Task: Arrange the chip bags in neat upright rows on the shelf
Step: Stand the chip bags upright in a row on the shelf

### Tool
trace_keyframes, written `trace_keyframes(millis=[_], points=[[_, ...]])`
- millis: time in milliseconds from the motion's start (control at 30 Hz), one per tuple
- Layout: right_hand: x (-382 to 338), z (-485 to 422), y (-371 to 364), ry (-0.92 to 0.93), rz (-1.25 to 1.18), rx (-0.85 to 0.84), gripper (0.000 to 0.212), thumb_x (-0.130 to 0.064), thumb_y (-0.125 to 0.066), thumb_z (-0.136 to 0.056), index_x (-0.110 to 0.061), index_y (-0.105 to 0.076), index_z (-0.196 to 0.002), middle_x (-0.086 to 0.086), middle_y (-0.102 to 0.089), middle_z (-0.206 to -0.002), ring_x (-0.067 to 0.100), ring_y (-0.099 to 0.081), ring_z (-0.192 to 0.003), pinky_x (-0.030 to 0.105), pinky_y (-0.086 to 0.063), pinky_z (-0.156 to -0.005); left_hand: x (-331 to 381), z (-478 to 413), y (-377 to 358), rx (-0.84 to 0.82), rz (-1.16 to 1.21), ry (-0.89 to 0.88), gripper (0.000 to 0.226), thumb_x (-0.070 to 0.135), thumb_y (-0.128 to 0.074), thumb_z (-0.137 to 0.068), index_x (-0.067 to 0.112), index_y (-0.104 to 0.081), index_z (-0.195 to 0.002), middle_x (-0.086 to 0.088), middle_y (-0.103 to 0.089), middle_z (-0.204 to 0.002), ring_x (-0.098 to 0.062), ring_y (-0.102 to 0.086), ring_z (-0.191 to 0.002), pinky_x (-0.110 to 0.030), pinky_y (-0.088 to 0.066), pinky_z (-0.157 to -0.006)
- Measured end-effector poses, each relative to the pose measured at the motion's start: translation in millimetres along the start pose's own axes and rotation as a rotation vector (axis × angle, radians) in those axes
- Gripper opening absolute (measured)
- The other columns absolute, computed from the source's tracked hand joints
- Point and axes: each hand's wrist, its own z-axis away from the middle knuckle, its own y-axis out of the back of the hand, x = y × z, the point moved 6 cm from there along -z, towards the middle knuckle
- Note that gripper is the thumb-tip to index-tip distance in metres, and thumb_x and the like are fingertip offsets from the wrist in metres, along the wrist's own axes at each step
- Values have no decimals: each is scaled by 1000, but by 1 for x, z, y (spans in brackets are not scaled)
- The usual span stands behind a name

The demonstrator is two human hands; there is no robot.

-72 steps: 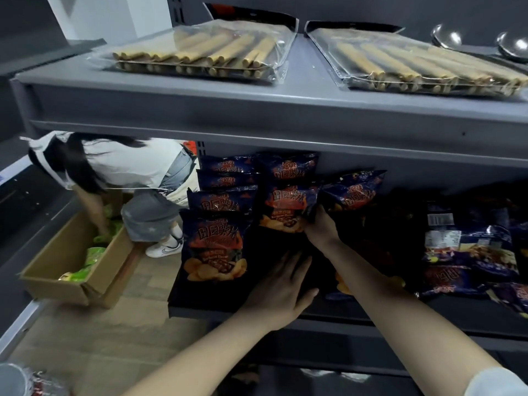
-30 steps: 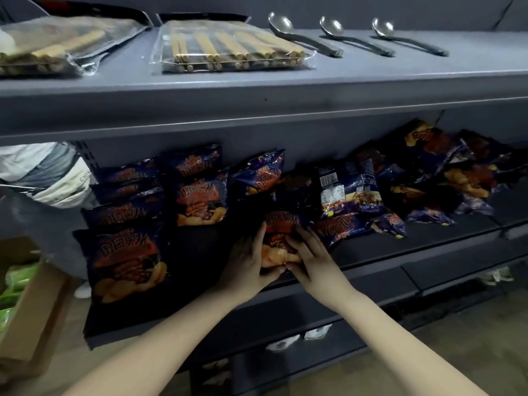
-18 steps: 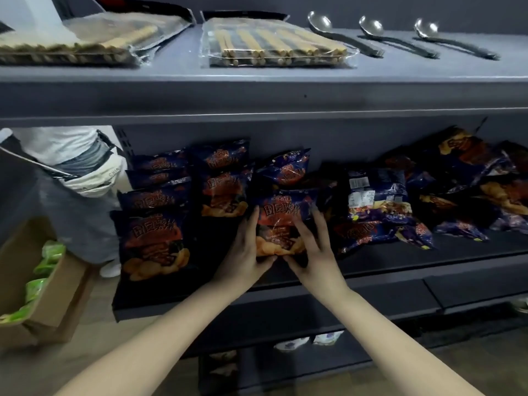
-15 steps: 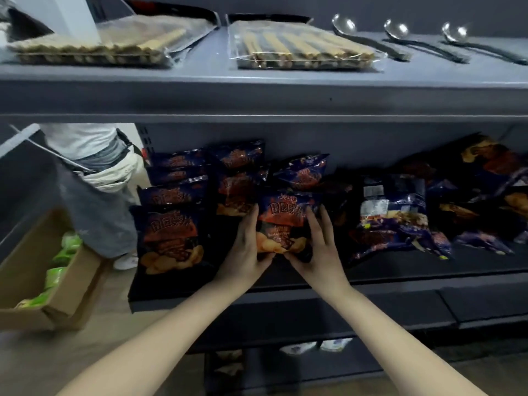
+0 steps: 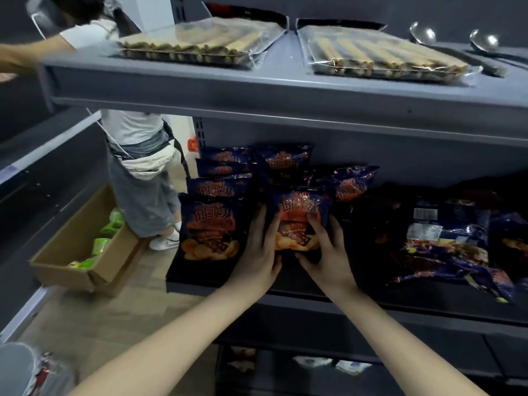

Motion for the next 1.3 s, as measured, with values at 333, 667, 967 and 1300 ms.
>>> trace_keyframes(millis=[333, 667, 967, 1300], points=[[10, -18, -30, -10, 135, -108, 74, -19, -65, -85, -33, -24, -146, 6, -2, -156, 35, -27, -137, 44, -38, -106, -6, 21, -30, -187, -497, -98, 61, 49, -31, -93, 17, -34, -144, -4, -9, -157, -28, -2, -144, -53, -5, -113], [-2, -12, -22, 125, 259, 26, 50, -15, -73, -73, -14, -59, -120, 18, -43, -137, 36, -50, -118, 50, -48, -93, -11, 22, -33, -182, -454, -25, 68, 49, -27, -92, 7, -30, -145, -8, -4, -157, -24, 1, -145, -37, 2, -116], [-1, -12, -21, 96, 359, 83, 38, -14, -70, -74, -10, -63, -111, 18, -53, -125, 35, -56, -105, 47, -51, -81, -13, 21, -35, -206, -485, -17, 68, 49, -34, -88, 1, -48, -133, -17, -29, -150, -31, -25, -139, -42, -20, -115], [1, -13, -21, -56, 407, 56, 45, -16, -69, -75, -17, -58, -119, 16, -51, -130, 38, -51, -117, 49, -43, -93, -14, 21, -34, -262, -421, 17, 67, 48, -31, -87, 2, -51, -131, -17, -47, -139, -33, -45, -128, -44, -38, -105]])
